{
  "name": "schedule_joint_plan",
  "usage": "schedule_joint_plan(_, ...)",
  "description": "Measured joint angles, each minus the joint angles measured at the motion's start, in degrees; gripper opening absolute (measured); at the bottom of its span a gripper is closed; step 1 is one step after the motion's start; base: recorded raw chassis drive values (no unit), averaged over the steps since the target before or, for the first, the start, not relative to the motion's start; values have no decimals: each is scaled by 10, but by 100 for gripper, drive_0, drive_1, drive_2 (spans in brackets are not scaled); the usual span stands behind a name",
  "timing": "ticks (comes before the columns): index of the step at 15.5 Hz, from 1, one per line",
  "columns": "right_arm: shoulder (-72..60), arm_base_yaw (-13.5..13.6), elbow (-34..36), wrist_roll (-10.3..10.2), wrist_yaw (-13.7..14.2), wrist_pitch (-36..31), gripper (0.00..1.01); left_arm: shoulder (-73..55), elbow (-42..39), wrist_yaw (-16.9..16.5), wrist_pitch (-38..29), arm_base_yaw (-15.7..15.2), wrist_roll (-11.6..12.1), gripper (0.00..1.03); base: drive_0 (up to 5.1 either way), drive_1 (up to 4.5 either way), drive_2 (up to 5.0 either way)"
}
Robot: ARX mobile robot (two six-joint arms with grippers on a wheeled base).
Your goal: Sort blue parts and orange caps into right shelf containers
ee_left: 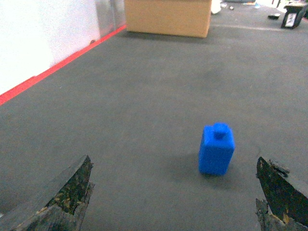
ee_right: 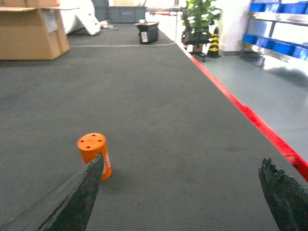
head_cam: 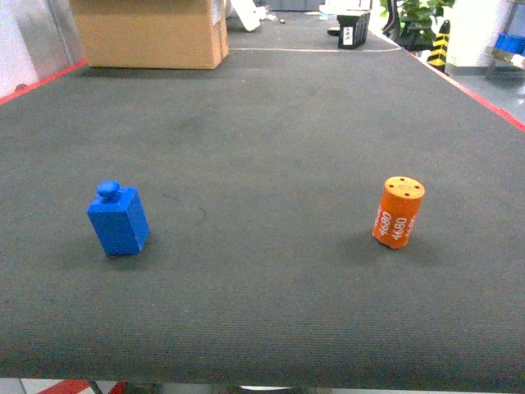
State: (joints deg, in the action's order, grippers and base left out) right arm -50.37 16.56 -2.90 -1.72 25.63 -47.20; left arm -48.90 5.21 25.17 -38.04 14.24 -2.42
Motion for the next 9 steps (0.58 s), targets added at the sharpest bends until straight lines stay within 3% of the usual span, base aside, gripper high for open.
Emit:
schedule_joint_plan(2,-258,0,-117,-3,-42,-162,98,-249,120,-60,-161,-23,-2,98,0,0,0)
schedule_joint_plan(5,-509,10,-272,-13,-83,-125,98,-491,273,-98,-122,-23,-8,98,0,0,0)
schedule_joint_plan(7,-566,12,-337,-28,-85,-127,98,-533,329,-100,-127,-14,-22,98,0,0,0)
schedule_joint_plan(9,-596,12,-356,-39,-88,-118,98,-583,348,-100,-124,-5,-35,98,0,0,0)
